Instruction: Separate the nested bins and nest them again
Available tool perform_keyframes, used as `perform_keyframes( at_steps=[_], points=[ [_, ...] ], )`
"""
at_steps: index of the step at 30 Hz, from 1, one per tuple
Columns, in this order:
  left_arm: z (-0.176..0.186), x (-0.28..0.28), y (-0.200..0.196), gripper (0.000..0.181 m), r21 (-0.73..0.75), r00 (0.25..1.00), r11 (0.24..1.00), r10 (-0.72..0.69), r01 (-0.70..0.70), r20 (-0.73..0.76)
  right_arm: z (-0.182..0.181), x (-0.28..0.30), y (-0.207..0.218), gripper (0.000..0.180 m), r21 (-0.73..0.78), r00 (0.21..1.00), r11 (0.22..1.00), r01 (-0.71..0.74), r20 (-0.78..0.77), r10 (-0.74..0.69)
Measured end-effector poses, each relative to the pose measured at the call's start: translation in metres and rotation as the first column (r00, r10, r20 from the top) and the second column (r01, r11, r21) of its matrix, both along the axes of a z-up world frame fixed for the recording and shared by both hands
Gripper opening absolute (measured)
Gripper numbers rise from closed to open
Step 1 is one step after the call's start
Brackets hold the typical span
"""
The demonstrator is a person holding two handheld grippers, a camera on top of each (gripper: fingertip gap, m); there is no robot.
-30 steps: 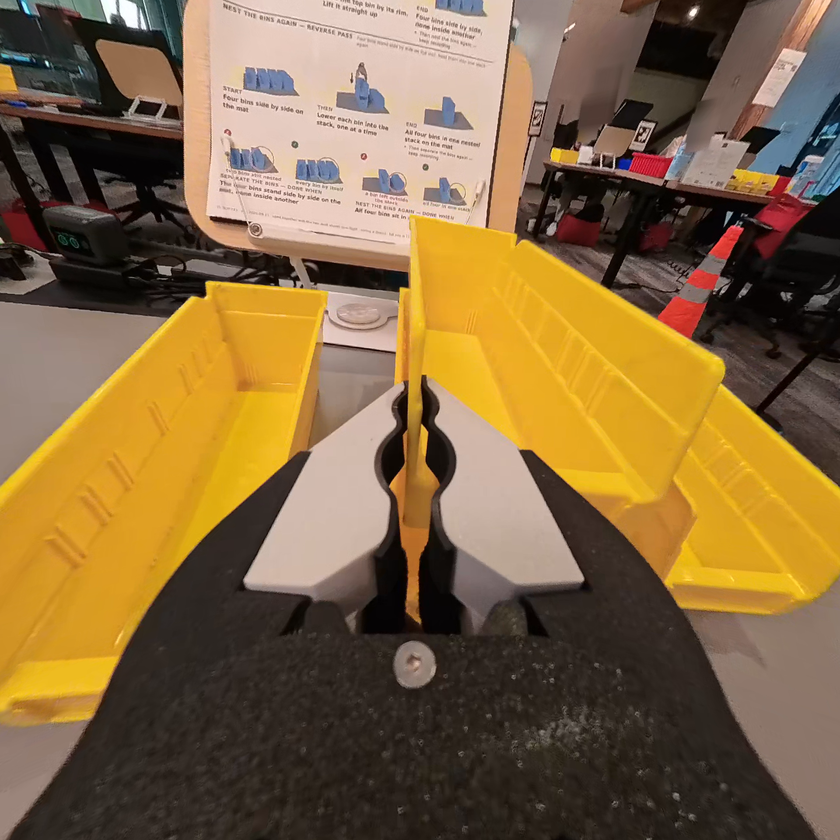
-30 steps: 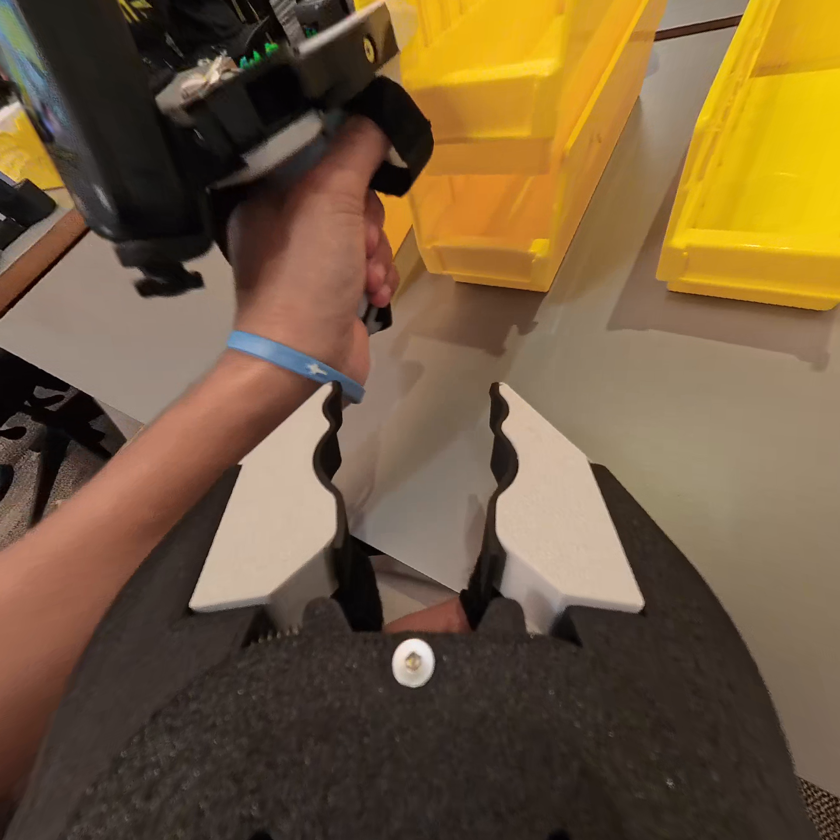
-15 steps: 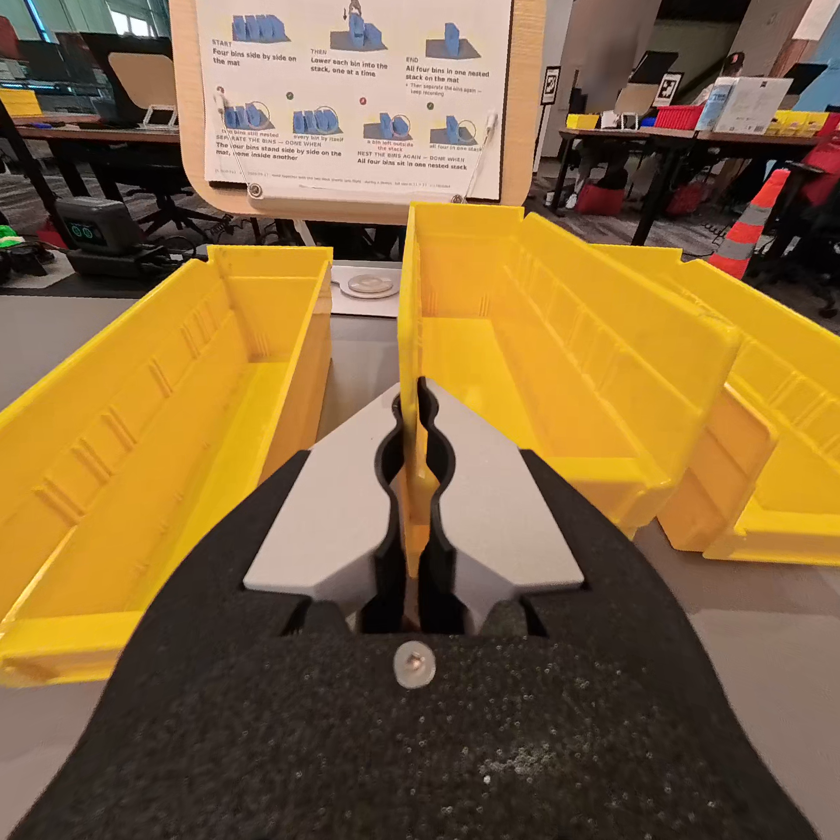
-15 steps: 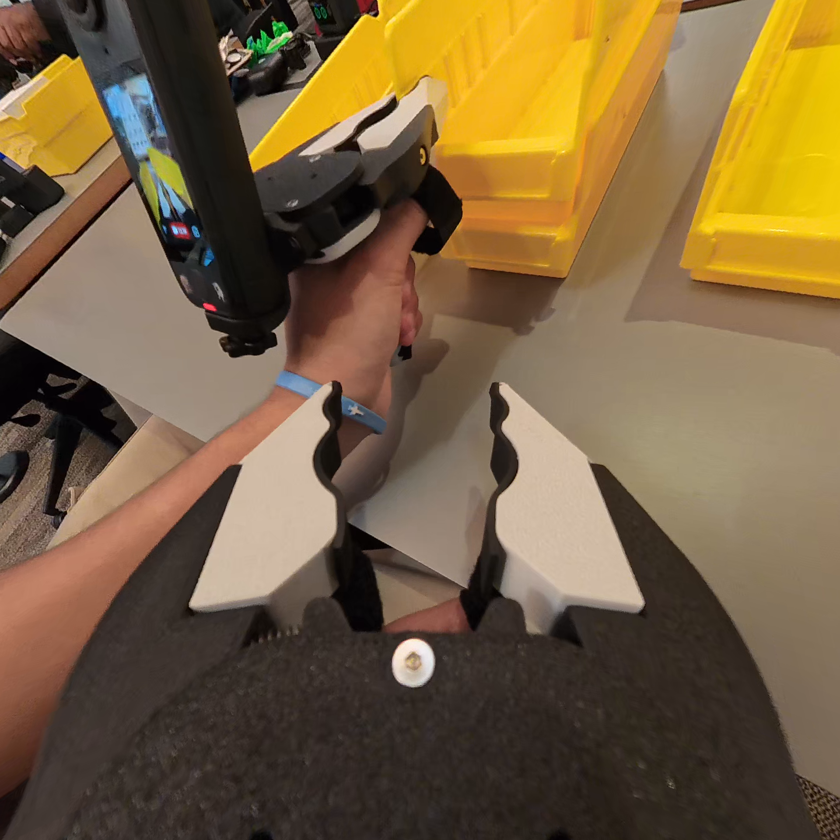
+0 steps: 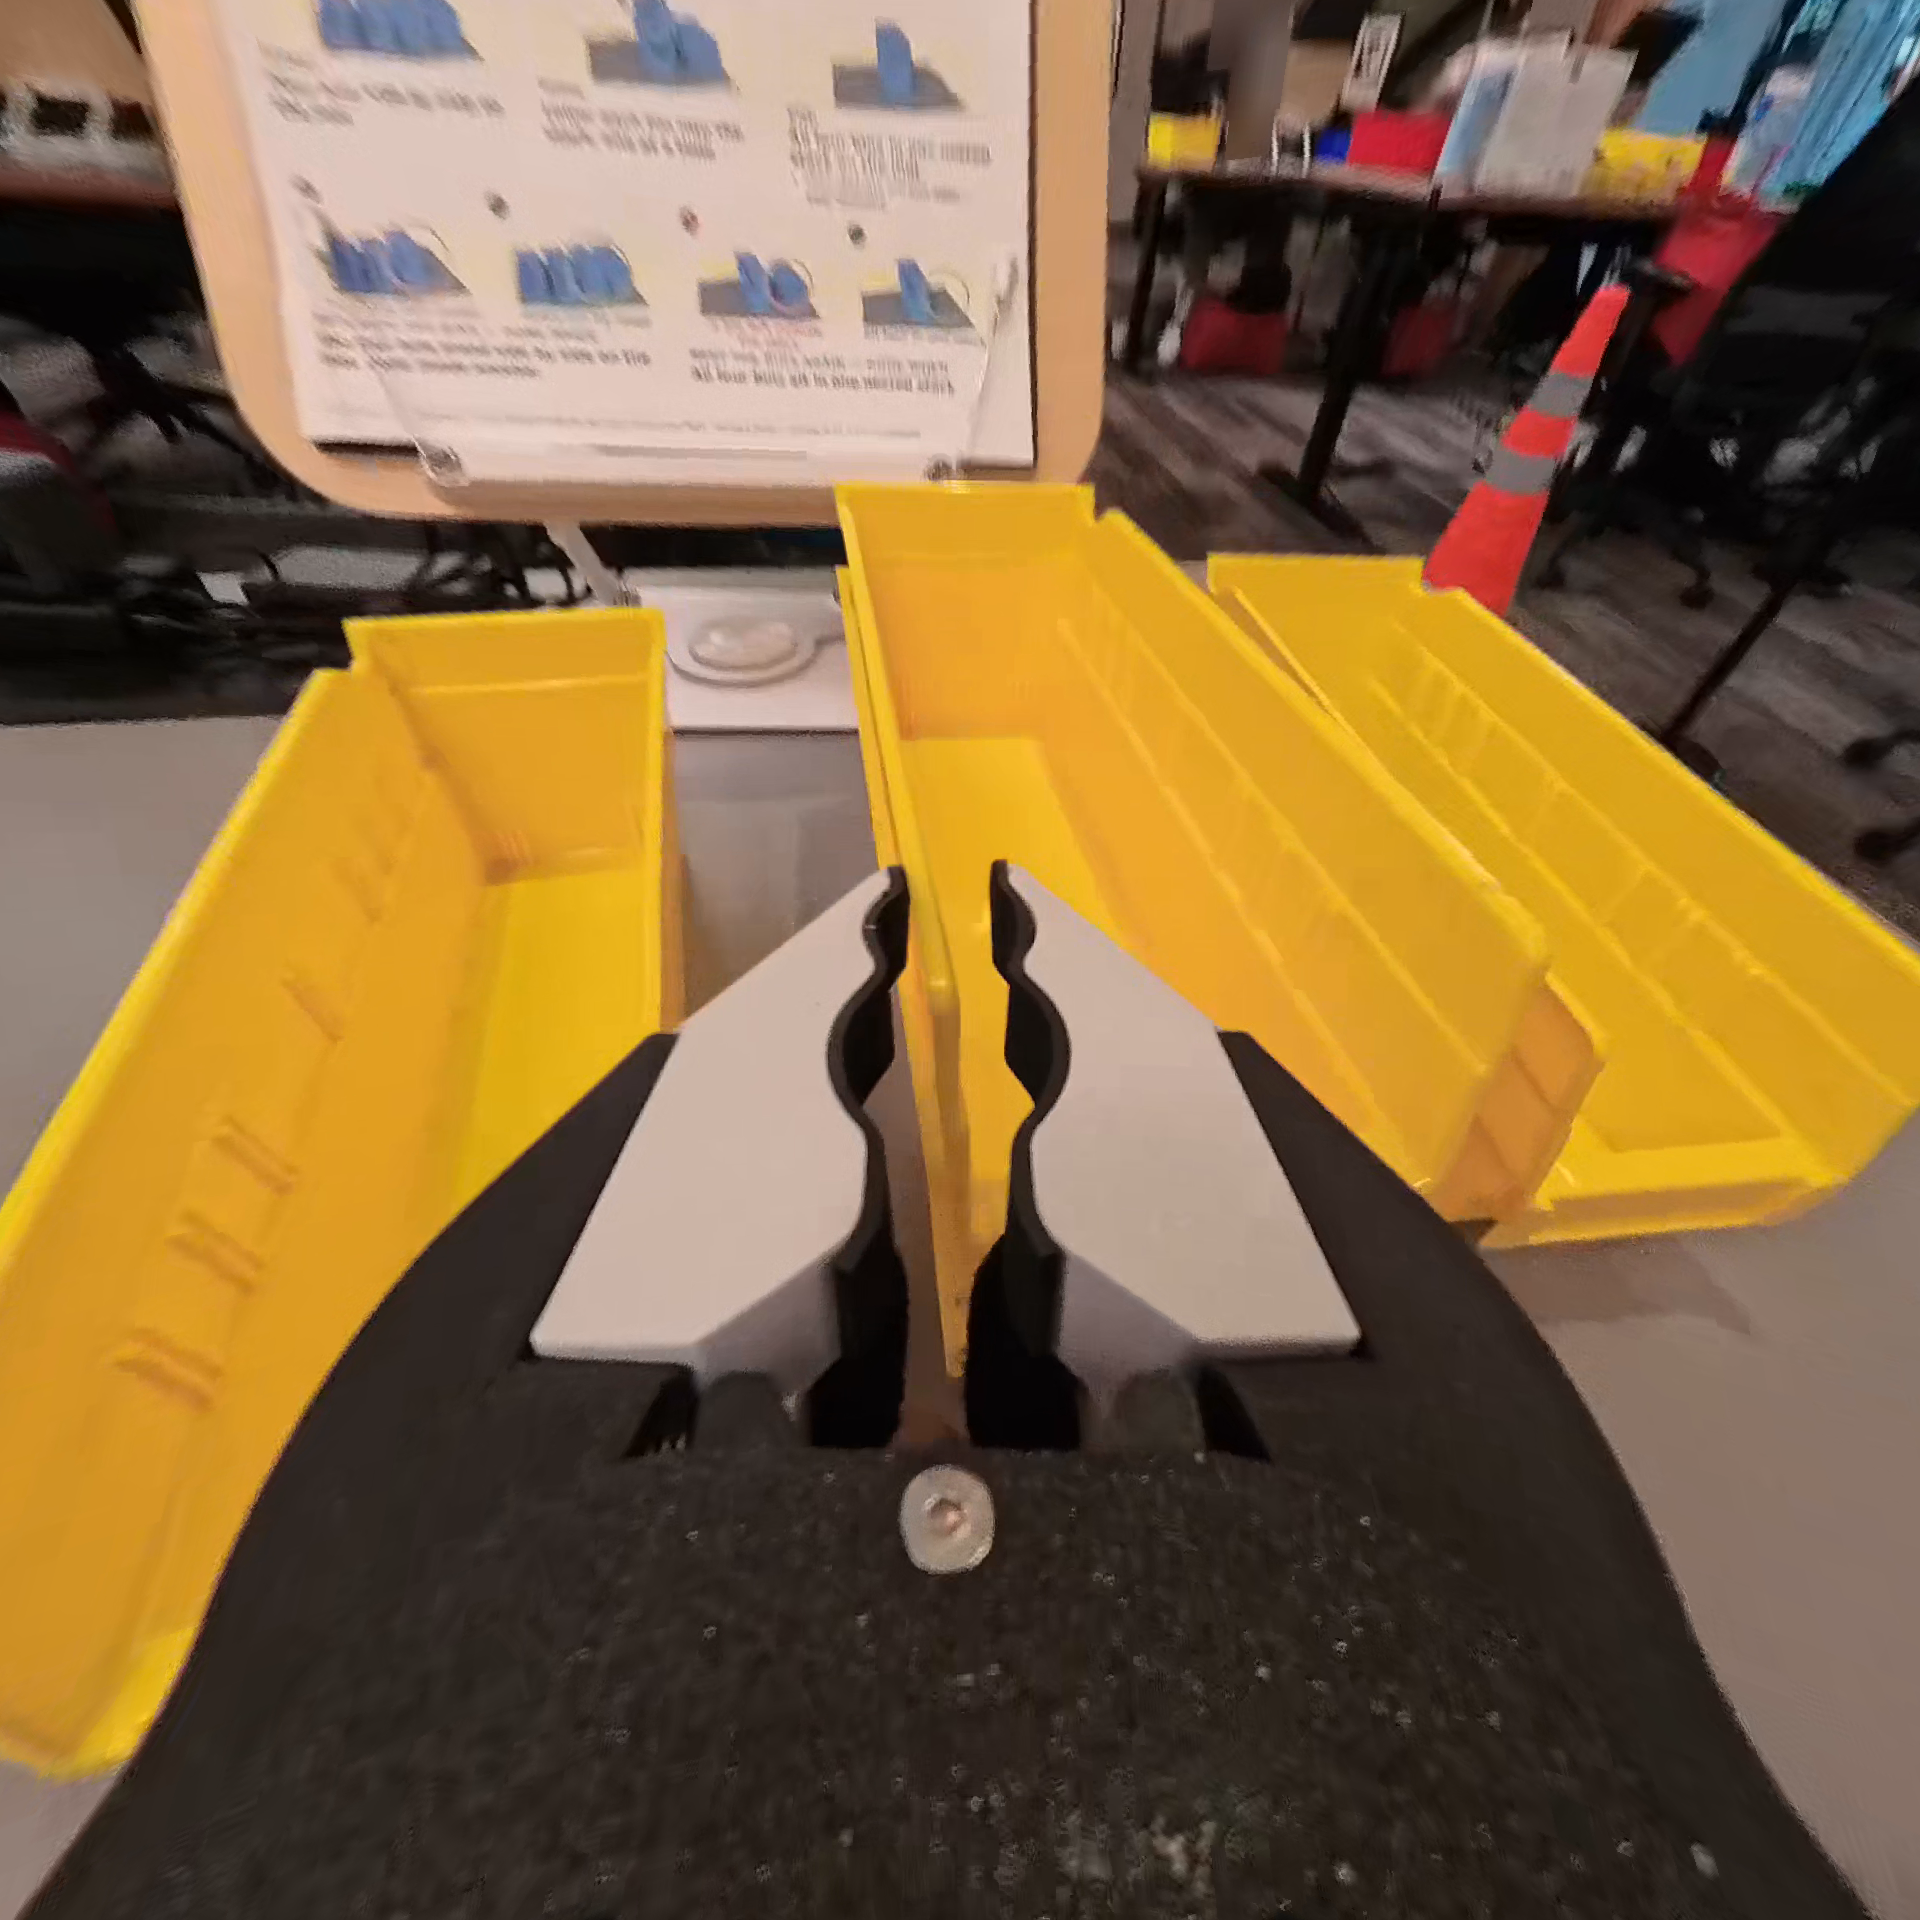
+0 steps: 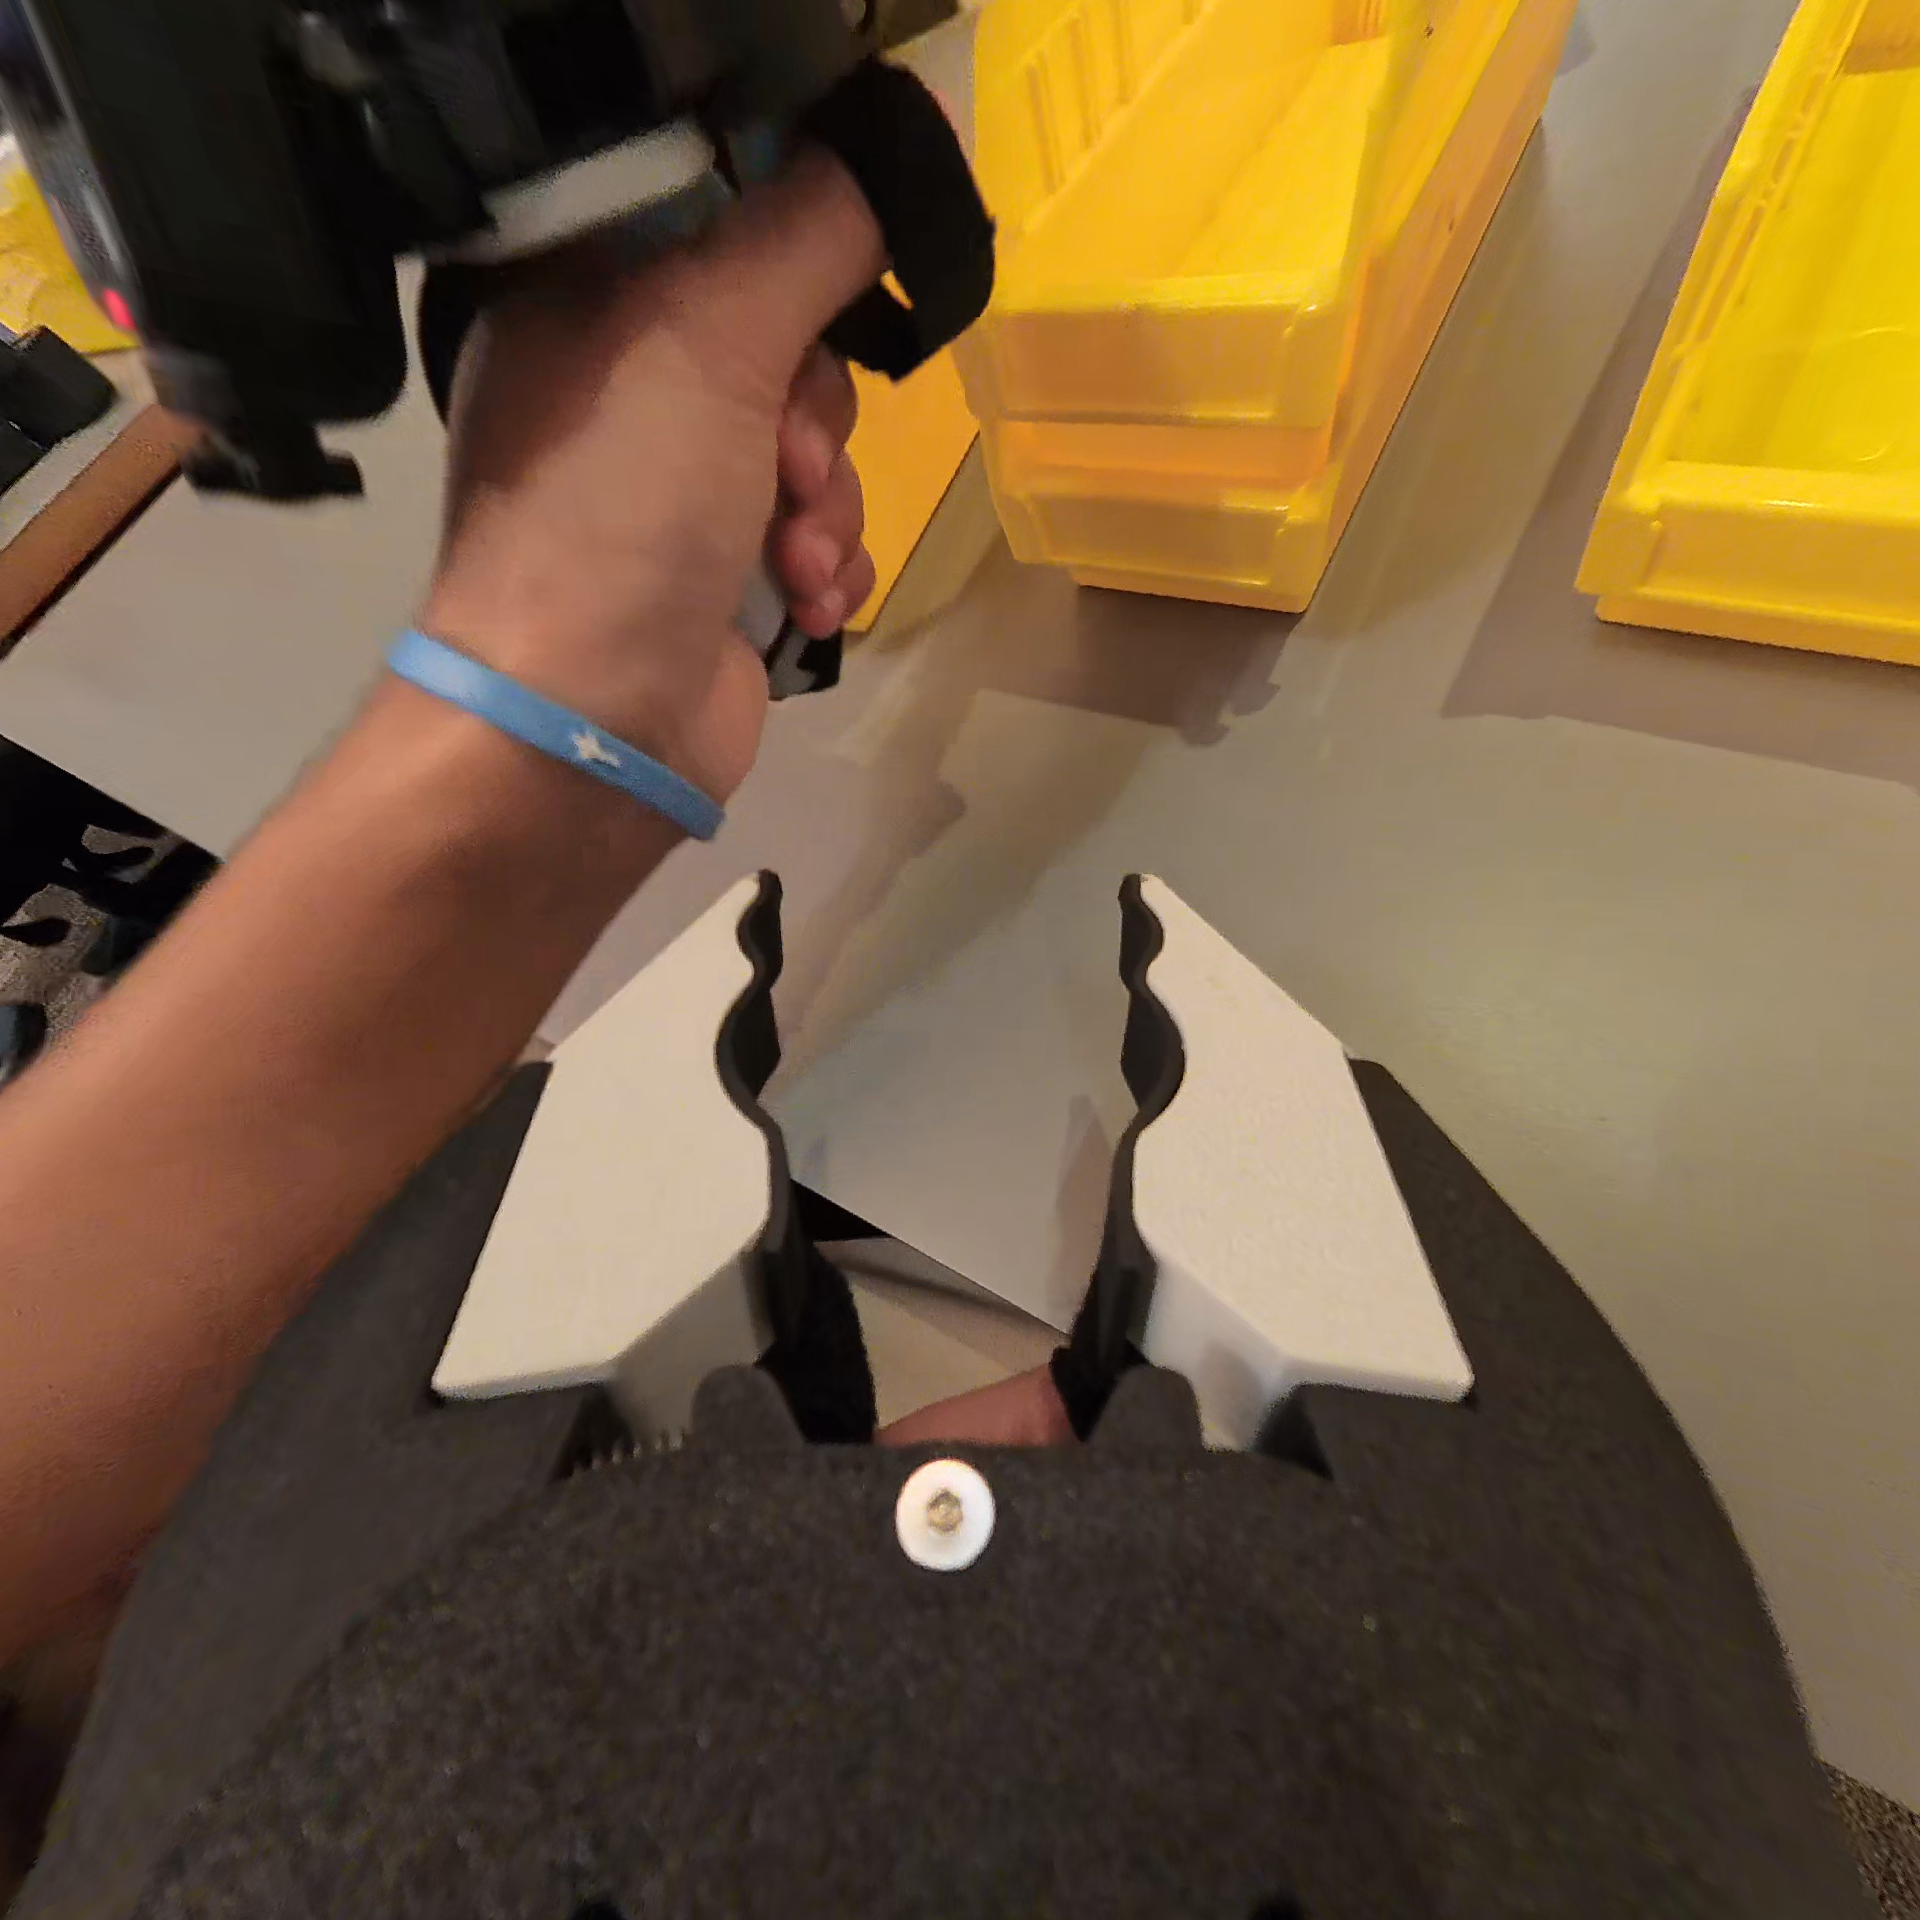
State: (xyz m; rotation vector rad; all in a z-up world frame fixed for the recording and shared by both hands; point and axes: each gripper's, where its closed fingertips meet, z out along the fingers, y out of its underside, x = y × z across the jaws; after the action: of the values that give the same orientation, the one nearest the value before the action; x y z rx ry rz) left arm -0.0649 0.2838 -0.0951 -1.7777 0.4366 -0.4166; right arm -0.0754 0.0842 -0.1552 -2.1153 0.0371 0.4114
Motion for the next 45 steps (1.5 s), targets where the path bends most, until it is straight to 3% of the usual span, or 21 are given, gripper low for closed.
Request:
perform_keyframes(
  at_steps=[4, 17, 29, 34, 39, 41, 45],
  points=[
    [-0.019, 0.000, 0.008, 0.003, -0.094, 0.995, 0.996, -0.008, -0.001, -0.100, -0.003, -0.002, -0.001, 0.065, -0.014, 1.000, 1.000, -0.006, 0.008, 0.006],
    [-0.018, -0.005, 0.004, 0.001, -0.024, 0.990, 0.997, 0.076, -0.074, 0.122, -0.005, -0.002, -0.003, 0.065, -0.030, 1.000, 1.000, -0.008, 0.006, 0.008],
    [-0.034, -0.004, 0.003, 0.003, -0.032, 0.995, 0.995, 0.099, -0.099, -0.013, -0.008, -0.006, -0.003, 0.065, -0.047, 1.000, 0.999, -0.020, 0.017, 0.021],
    [-0.023, 0.002, -0.016, 0.029, -0.082, 1.000, 0.996, -0.027, 0.027, 0.008, -0.010, -0.007, -0.004, 0.065, -0.052, 0.999, 0.998, -0.024, 0.037, 0.026],
    [0.014, -0.043, -0.060, 0.042, -0.129, 0.971, 0.963, -0.231, 0.237, 0.060, -0.013, 0.002, -0.005, 0.066, -0.056, 0.999, 0.998, -0.003, 0.053, 0.006],
    [0.012, -0.078, -0.081, 0.044, -0.129, 0.953, 0.945, -0.301, 0.300, 0.010, -0.015, 0.012, -0.003, 0.067, -0.058, 0.996, 0.998, 0.030, 0.081, -0.025],
    [-0.014, -0.168, -0.110, 0.042, -0.135, 0.940, 0.945, -0.316, 0.299, -0.131, -0.005, 0.042, 0.008, 0.069, 0.023, 0.969, 0.989, 0.147, 0.195, -0.148]
  ],
)
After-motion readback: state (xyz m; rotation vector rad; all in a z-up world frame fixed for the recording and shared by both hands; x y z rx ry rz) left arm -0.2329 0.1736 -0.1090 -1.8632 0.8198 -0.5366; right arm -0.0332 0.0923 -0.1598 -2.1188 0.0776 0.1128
